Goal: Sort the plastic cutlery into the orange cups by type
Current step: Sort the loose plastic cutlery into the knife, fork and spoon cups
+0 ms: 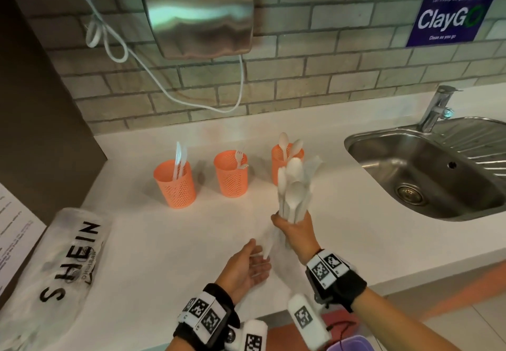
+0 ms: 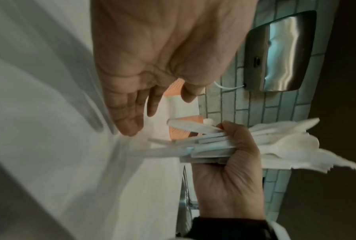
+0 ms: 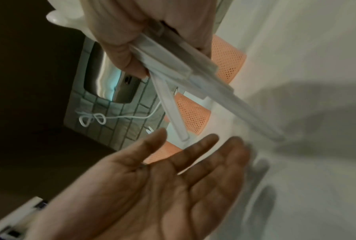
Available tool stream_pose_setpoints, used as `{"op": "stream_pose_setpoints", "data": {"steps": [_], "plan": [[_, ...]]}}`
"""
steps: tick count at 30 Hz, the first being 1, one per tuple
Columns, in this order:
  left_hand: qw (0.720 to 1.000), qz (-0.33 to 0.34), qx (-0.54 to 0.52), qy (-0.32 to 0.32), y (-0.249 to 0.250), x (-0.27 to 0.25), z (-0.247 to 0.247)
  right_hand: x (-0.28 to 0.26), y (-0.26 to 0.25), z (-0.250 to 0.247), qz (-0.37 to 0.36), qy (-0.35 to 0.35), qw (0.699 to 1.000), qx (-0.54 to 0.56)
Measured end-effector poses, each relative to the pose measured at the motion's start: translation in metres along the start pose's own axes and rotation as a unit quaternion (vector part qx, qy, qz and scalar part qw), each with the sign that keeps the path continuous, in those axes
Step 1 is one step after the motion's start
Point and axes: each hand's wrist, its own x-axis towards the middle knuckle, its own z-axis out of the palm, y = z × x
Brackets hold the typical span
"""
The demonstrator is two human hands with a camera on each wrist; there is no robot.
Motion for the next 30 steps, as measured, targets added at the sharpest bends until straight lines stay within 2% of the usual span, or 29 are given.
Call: {"op": "stream_pose_setpoints", "data": {"steps": [4, 7, 12, 16, 20, 24, 26, 30], "plan": [[0.991, -0.047, -0.121, -0.028, -0.007, -0.002, 0.022, -0.016, -0.006, -0.009, 0.003, 0.022, 0.998, 0.064], [0.986, -0.064, -0.150, -0.038, -0.009, -0.005, 0.041, -0.023, -0.009, -0.009, -0.007, 0.047, 0.996, 0.081], [0.979, 0.000, -0.206, -0.010, -0.019, -0.006, 0.065, -0.030, -0.022, -0.015, -0.039, 0.074, 0.992, 0.093], [0.981, 0.030, -0.192, -0.012, -0.015, -0.006, 0.077, -0.037, -0.023, -0.017, -0.043, 0.071, 0.994, 0.075], [0.977, 0.051, -0.205, -0.034, -0.005, -0.016, 0.079, -0.042, -0.026, -0.011, -0.024, 0.056, 0.993, 0.105], [0.977, 0.031, -0.207, -0.042, -0.008, -0.017, 0.079, -0.037, -0.029, -0.014, -0.017, 0.037, 0.995, 0.090], [0.969, 0.016, -0.239, -0.067, -0.007, -0.018, 0.080, -0.038, -0.026, -0.013, -0.024, 0.026, 0.997, 0.062], [0.953, 0.035, -0.289, -0.089, -0.004, -0.027, 0.075, -0.045, -0.026, -0.002, -0.036, -0.004, 0.998, 0.044]]}}
